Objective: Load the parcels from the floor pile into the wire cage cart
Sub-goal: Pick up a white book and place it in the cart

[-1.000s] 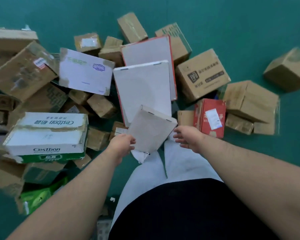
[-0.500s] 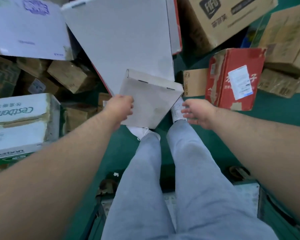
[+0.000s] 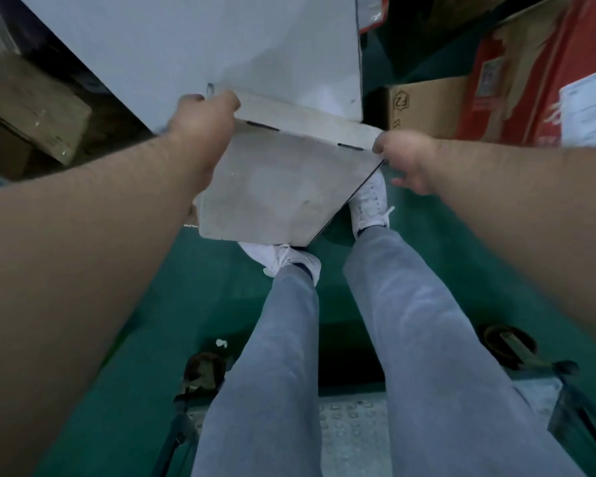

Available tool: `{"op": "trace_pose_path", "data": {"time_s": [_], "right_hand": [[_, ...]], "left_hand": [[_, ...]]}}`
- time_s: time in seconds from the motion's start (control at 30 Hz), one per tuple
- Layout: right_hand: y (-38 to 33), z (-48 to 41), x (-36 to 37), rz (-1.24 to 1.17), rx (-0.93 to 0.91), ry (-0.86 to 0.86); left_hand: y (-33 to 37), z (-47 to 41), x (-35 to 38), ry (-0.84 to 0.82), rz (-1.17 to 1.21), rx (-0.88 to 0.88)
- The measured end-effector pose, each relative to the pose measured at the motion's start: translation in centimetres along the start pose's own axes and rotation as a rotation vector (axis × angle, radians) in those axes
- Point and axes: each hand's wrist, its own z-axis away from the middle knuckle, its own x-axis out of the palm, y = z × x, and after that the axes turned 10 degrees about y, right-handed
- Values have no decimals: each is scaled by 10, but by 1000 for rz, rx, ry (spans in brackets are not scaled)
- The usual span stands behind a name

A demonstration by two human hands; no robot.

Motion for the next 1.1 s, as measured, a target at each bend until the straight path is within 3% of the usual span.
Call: {"op": "trace_pose_path", "data": {"time_s": [0.13,0.3,0.5,0.6,0.7,0.97,1.1], "right_hand": [[9,-2,12,-104,60,34],[29,51,10,-99,174,-49],[57,149,43,-133,349,-39],[65,207,53,-105,273,32],[60,257,50,-17,194,-7],[5,360,17,290,-8,-157],[-27,411,8,530,-184,-218]], "left_hand": [[-6,-1,-9,-38,-1,-38],[-43,20,-42,-37,65,-135],[-155,72,-104,185,259,-456],[-203,129,-143,333,264,-540],[-230,172,-177,393,347,-631],[-248,296,-240,148,907,-883],[-256,372,-235,150,1157,-939]]}}
